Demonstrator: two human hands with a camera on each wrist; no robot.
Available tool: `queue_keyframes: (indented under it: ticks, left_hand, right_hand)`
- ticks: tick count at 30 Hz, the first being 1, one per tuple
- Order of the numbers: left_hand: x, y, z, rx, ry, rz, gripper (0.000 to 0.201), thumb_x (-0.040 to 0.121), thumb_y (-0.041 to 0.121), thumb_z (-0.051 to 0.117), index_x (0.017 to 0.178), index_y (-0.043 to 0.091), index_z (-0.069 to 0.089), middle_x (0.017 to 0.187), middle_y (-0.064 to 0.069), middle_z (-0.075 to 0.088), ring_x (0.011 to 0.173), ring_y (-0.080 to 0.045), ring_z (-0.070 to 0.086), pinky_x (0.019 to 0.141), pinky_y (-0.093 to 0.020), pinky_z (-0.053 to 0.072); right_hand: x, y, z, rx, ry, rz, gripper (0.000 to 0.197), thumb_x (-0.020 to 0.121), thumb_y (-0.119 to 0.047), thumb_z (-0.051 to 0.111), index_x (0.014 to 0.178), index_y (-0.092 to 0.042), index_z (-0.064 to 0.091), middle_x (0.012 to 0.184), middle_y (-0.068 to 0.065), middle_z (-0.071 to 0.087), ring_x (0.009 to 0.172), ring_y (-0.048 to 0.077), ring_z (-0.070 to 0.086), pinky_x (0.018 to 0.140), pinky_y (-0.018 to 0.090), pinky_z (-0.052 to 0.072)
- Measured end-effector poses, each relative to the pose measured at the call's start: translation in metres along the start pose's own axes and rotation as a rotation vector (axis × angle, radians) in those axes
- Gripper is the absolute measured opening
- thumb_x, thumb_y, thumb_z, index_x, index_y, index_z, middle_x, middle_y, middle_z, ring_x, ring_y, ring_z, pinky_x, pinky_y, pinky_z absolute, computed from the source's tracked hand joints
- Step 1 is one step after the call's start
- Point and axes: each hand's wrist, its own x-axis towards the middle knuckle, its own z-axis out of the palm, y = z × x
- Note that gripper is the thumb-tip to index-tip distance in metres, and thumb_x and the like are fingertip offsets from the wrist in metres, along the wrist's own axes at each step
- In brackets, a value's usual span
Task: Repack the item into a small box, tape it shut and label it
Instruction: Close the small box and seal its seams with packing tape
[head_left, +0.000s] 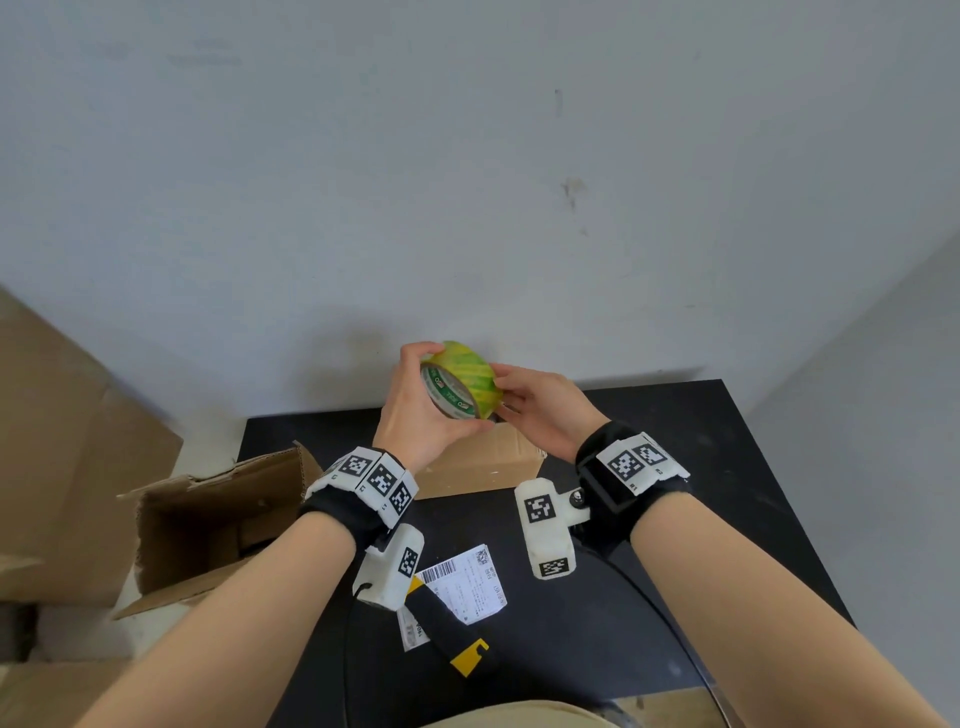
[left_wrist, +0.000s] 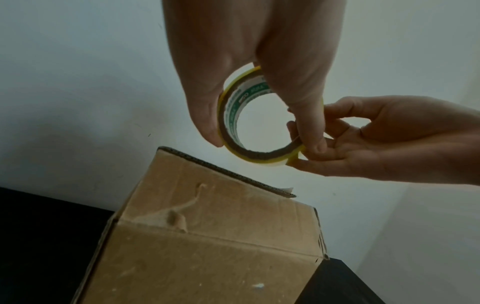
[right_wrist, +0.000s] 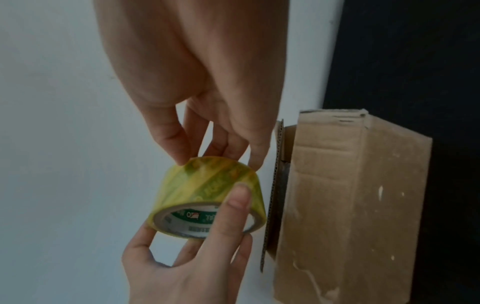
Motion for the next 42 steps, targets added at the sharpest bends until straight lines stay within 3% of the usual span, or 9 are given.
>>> queue_keyframes:
  ticks: [5,12,17,22,28,33,37,40,42]
  left_hand:
    - [-0.003,-0.002,0.006,0.005,0.035,0.014,0.095,0.043,0.036,0.093,0.113,0.034,0.029,0.122,-0.002,0.047,0.112,-0.013,0.052,0.091,-0.029,0.049]
    - [-0.003,-0.004,0.009,-0.027,0.079,-0.004,0.094,0.043,0.034,0.094,0.110,0.037,0.028,0.125,-0.002,0.048,0.114,-0.013,0.052,0.091,-0.030,0.049]
    - [-0.003,-0.002,0.011,-0.037,0.104,-0.001,0.093,0.043,0.030,0.094,0.110,0.034,0.029,0.125,-0.002,0.048,0.113,-0.013,0.052,0.092,-0.030,0.048]
    - [0.000,-0.001,0.011,-0.072,0.109,-0.012,0.094,0.041,0.036,0.094,0.108,0.039,0.028,0.122,-0.002,0.050,0.110,-0.013,0.055,0.090,-0.032,0.051]
    - [0.005,0.000,0.013,-0.085,0.111,-0.009,0.093,0.040,0.036,0.094,0.107,0.039,0.029,0.120,-0.003,0.050,0.110,-0.013,0.055,0.092,-0.034,0.051]
    - [0.003,-0.003,0.014,-0.038,0.075,-0.012,0.095,0.041,0.034,0.094,0.107,0.044,0.027,0.122,-0.004,0.048,0.111,-0.014,0.054,0.092,-0.037,0.050]
    - [0.003,0.004,0.016,0.000,0.052,0.016,0.095,0.045,0.031,0.093,0.117,0.035,0.032,0.121,-0.001,0.045,0.112,-0.012,0.051,0.093,-0.034,0.049]
    - [0.005,0.006,0.011,0.012,0.077,0.046,0.095,0.047,0.036,0.092,0.124,0.037,0.036,0.120,0.001,0.044,0.113,-0.011,0.048,0.096,-0.032,0.047]
    - [0.006,0.006,0.007,0.068,0.059,0.044,0.096,0.051,0.038,0.090,0.130,0.037,0.036,0.120,-0.001,0.044,0.114,-0.010,0.045,0.096,-0.026,0.043]
  right_hand:
    - [0.000,-0.001,0.000,0.046,-0.031,0.026,0.040,0.091,0.001,0.036,0.127,0.007,0.051,0.117,0.014,0.059,0.104,0.019,0.055,0.094,0.027,0.043]
    - [0.000,-0.005,0.004,-0.014,-0.081,0.011,0.042,0.089,0.002,0.032,0.126,0.004,0.052,0.107,0.010,0.061,0.096,0.016,0.055,0.087,0.023,0.043]
    - [0.000,-0.007,0.001,-0.036,-0.125,0.004,0.040,0.089,0.002,0.029,0.116,-0.003,0.059,0.107,0.012,0.061,0.096,0.020,0.054,0.086,0.028,0.041]
    - [0.001,-0.009,0.000,-0.014,-0.159,-0.022,0.043,0.091,0.002,0.032,0.131,0.004,0.048,0.121,0.016,0.057,0.107,0.021,0.054,0.092,0.027,0.043]
    - [0.001,-0.012,0.001,0.043,-0.149,-0.036,0.043,0.093,0.002,0.030,0.133,0.005,0.046,0.119,0.012,0.059,0.106,0.019,0.056,0.090,0.024,0.046]
    - [0.002,-0.006,0.004,0.089,-0.033,-0.018,0.048,0.085,0.010,0.026,0.125,0.002,0.051,0.105,0.013,0.060,0.096,0.023,0.056,0.082,0.029,0.044]
    - [0.008,0.000,0.002,0.130,0.097,-0.049,0.063,0.072,0.026,0.016,0.119,0.003,0.052,0.103,0.017,0.057,0.093,0.028,0.057,0.078,0.032,0.046]
    - [0.003,-0.005,-0.001,0.132,0.027,-0.100,0.051,0.083,0.021,0.026,0.125,0.005,0.049,0.109,0.016,0.060,0.096,0.025,0.061,0.079,0.028,0.054]
    - [0.000,-0.006,-0.001,-0.009,0.072,-0.164,0.038,0.090,0.014,0.038,0.125,0.006,0.052,0.111,0.017,0.062,0.098,0.024,0.062,0.085,0.027,0.055]
